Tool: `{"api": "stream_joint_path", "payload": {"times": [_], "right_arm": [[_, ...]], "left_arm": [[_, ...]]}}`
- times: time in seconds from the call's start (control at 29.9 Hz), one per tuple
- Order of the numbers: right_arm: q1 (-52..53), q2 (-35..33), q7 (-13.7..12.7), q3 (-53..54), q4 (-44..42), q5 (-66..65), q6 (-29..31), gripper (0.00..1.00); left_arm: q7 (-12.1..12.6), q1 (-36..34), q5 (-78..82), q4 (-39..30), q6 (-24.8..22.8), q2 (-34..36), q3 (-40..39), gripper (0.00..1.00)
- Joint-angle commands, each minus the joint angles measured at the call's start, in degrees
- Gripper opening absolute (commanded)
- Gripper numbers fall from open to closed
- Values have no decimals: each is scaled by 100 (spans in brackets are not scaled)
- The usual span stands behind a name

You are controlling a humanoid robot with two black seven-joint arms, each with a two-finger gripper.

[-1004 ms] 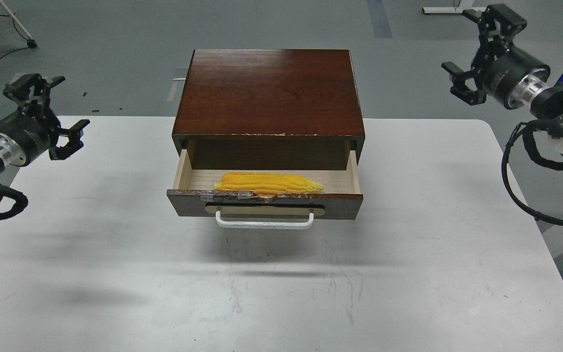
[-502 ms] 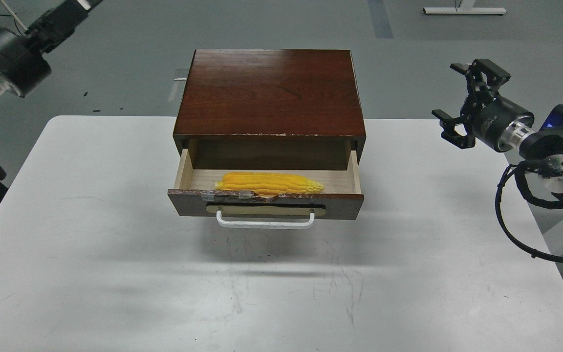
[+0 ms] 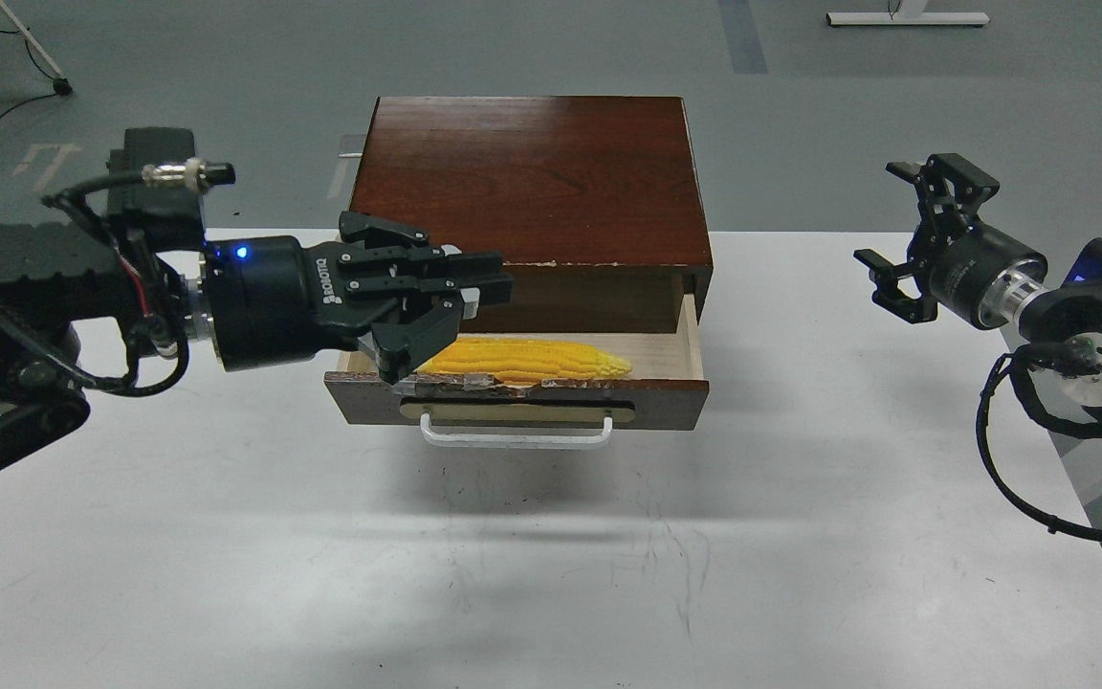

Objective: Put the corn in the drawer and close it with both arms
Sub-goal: 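Move the left gripper down to the front of the open drawer, then position the left gripper against the drawer front near the handle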

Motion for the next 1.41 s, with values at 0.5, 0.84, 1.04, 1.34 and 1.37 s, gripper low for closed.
{"api": "stream_joint_path", "payload": {"times": [0.5, 0.84, 1.04, 1.34, 1.37], "right_arm": [[14, 332, 60, 440, -633, 0, -1, 100], [32, 499, 60, 414, -871, 0, -1, 100], [6, 499, 60, 361, -906, 0, -1, 100], [-3, 499, 60, 352, -906, 0, -1, 100], [-3, 499, 60, 352, -906, 0, -1, 100]], "left_arm": [[0, 374, 1588, 8, -21, -33, 1130, 0], [0, 892, 1948, 175, -57, -349, 1025, 0], [0, 901, 1913, 307, -39, -516, 902, 0], [0, 1086, 1922, 421, -21, -587, 788, 0], [0, 1121, 1931, 421, -21, -587, 770, 0]]}}
